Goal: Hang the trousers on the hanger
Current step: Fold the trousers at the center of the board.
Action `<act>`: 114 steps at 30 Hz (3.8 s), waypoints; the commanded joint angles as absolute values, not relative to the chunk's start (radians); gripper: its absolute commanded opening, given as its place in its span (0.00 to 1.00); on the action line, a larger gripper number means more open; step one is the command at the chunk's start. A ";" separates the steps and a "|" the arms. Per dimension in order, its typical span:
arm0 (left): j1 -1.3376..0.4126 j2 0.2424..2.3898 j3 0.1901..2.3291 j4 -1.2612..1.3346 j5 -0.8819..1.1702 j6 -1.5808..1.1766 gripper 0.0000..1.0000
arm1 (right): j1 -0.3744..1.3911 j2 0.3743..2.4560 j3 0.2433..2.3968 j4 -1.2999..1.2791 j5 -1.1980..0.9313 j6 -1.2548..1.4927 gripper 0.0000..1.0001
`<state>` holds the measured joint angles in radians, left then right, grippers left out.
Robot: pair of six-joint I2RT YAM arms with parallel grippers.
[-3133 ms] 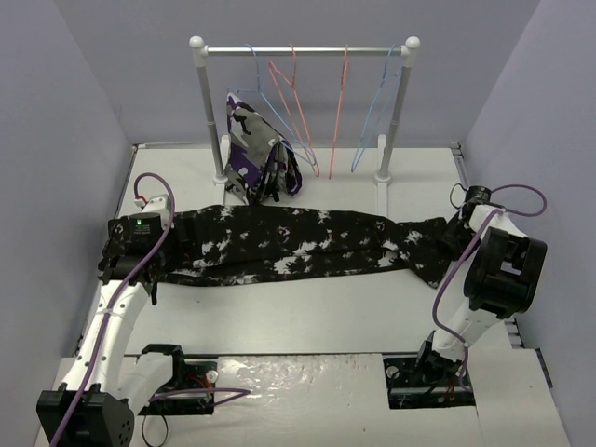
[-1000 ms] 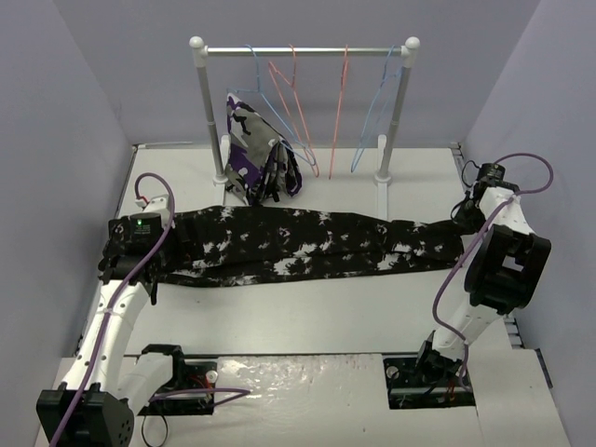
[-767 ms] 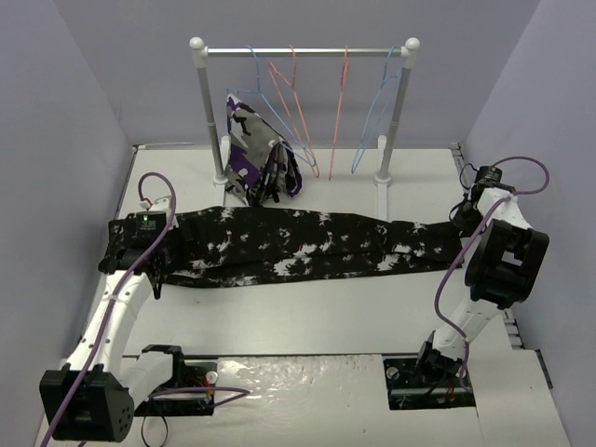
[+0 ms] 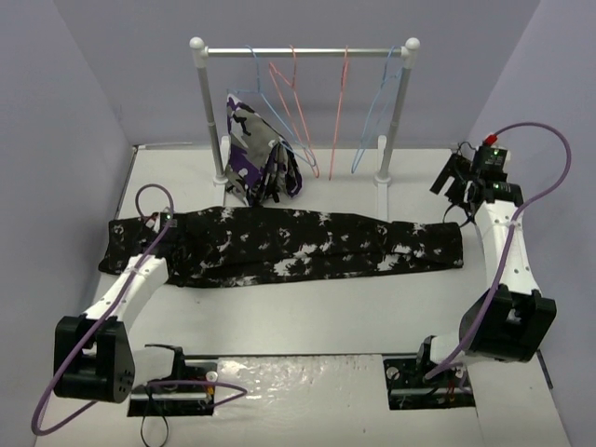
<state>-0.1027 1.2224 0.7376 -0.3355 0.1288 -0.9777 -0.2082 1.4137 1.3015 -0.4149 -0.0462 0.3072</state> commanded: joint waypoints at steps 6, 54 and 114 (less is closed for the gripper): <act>-0.179 1.300 0.750 -0.230 0.042 -1.185 0.97 | -0.121 1.307 1.248 -0.370 -0.138 0.340 0.92; -0.236 1.114 0.995 -0.575 -0.130 -0.989 0.00 | -0.035 1.164 1.080 -0.380 -0.040 0.318 1.00; -0.046 1.000 0.784 -0.727 -0.103 -0.745 0.88 | -0.473 1.480 0.743 -0.012 -0.111 0.682 0.70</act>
<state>-0.0568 0.9923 0.7856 -0.7183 -0.1257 -0.7066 -0.5315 1.5463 0.7460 0.0275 -0.2486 0.7987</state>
